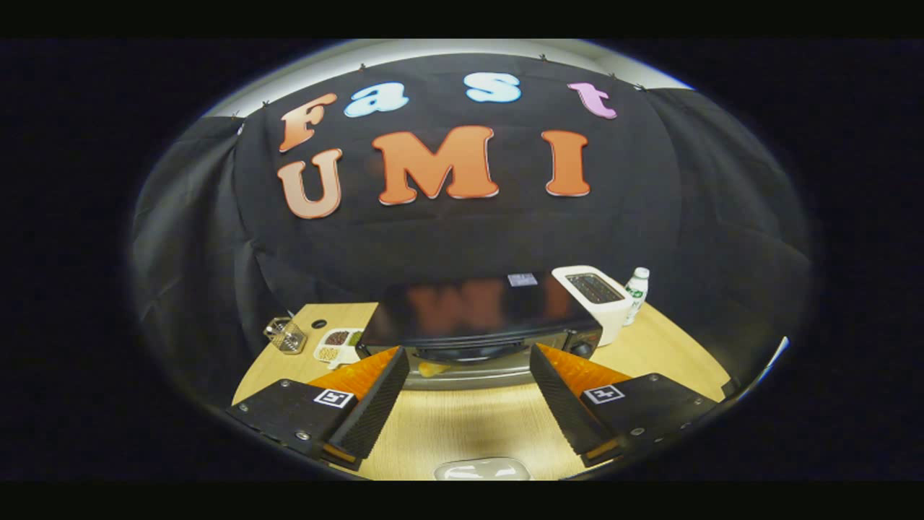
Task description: Open the toaster oven, put the food inside, and close the toaster oven door.
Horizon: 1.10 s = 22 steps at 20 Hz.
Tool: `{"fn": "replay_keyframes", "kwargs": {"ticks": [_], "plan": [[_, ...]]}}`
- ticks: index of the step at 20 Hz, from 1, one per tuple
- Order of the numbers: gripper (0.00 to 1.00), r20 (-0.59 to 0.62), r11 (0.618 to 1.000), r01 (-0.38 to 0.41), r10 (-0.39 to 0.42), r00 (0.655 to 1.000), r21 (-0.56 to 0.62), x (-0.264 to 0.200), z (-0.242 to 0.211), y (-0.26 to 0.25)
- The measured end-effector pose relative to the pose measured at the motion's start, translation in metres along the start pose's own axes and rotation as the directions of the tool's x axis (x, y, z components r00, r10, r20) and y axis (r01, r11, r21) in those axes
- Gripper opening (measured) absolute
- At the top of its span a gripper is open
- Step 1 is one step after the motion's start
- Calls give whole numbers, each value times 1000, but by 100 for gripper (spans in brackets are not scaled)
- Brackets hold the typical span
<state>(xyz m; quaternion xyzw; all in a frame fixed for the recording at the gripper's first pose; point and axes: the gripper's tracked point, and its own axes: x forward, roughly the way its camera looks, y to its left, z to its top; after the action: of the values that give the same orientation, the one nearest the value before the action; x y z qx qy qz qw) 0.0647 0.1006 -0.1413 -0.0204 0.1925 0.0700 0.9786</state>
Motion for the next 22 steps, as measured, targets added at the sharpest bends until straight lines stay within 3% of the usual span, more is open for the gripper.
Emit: {"fn": "replay_keyframes", "kwargs": {"ticks": [10, 22], "plan": [[99, 168, 1000, -2, -2, 986, 24, -66, 84, 4], [99, 199, 998, 55, -58, 978, 21, -78, 81, -21]]}}
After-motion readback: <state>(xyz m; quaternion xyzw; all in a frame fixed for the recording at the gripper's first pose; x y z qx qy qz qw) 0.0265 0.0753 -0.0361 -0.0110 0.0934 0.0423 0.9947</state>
